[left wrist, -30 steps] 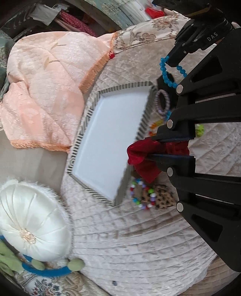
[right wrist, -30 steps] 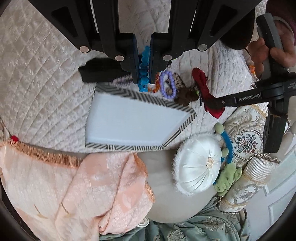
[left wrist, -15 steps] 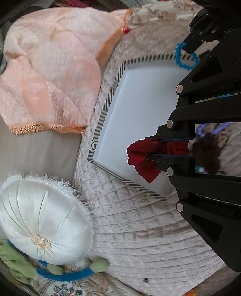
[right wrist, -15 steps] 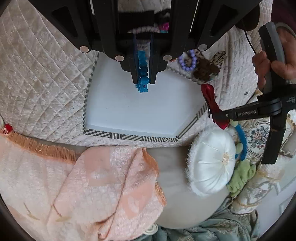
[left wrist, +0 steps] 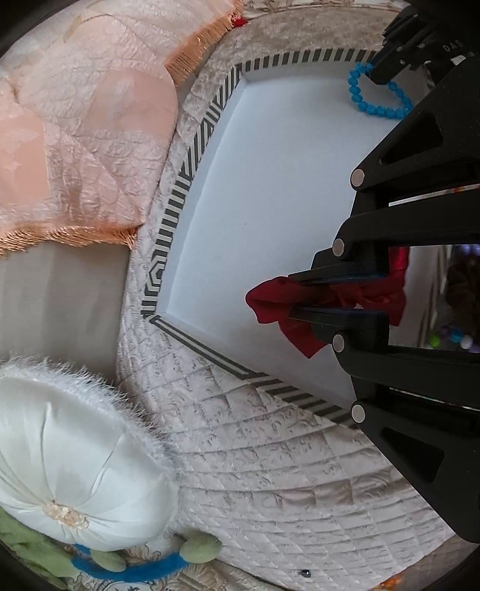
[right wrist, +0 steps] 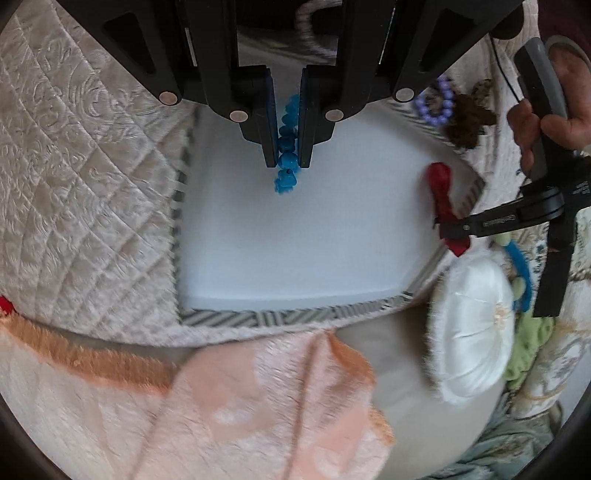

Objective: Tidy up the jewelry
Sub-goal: 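Grasp the red bow with the left tool while the right tool grasps the blue bracelet, place both in tray, then open both tools and withdraw them back over the jewelry pile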

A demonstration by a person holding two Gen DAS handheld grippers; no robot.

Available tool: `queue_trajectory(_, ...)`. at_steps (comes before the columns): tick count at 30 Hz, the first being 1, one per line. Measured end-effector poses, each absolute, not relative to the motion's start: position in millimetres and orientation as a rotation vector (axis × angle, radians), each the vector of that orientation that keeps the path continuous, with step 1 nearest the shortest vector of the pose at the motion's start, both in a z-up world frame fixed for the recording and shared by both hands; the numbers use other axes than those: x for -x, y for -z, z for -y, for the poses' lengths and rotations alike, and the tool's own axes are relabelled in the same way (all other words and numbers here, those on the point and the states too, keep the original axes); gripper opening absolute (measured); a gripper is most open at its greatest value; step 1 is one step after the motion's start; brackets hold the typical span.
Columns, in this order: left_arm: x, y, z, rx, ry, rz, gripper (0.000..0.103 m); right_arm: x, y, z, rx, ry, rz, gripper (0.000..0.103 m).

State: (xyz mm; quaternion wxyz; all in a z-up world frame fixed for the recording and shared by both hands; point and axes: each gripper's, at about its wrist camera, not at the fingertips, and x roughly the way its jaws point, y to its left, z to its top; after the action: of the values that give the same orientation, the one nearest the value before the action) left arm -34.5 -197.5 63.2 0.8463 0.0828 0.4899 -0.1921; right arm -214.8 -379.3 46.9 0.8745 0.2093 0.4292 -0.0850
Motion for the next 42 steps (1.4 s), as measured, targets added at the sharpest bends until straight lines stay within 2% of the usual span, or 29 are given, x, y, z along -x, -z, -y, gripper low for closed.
queue_trajectory(6,29.9,-55.8,194.6,-0.142,0.421,-1.056,0.011,215.0,-44.7,381.6,-0.378,0.237,-0.921,0.011)
queue_trajectory(7,30.2,-56.1,193.7,-0.132,0.429,-1.062,0.015,214.9,-45.3,381.2,-0.363,0.243,-0.921,0.013)
queue_trajectory(9,30.4,-57.6,190.6,-0.105,0.445,-1.076,0.036,217.3,-48.6,378.3,-0.343,0.249,-0.911,0.032)
queue_trajectory(10,30.8,-59.5,188.2,-0.084,0.456,-1.076,0.055,219.9,-51.3,376.9,-0.345,0.243,-0.897,0.035)
queue_trajectory(11,31.9,-63.2,184.4,-0.055,0.466,-1.068,0.063,221.3,-52.6,375.6,-0.348,0.238,-0.889,0.040)
queue_trajectory(18,50.3,-89.0,159.7,-0.027,0.478,-1.047,0.064,243.6,-71.4,359.7,-0.345,0.231,-0.847,0.040)
queue_trajectory(23,90.7,-111.0,137.7,-0.086,0.460,-0.954,0.064,266.1,-86.8,339.1,-0.335,0.222,-0.806,0.040)
queue_trajectory(42,217.7,-141.9,82.9,-0.170,0.424,-0.776,0.064,335.7,-119.9,270.3,-0.307,0.208,-0.749,0.041)
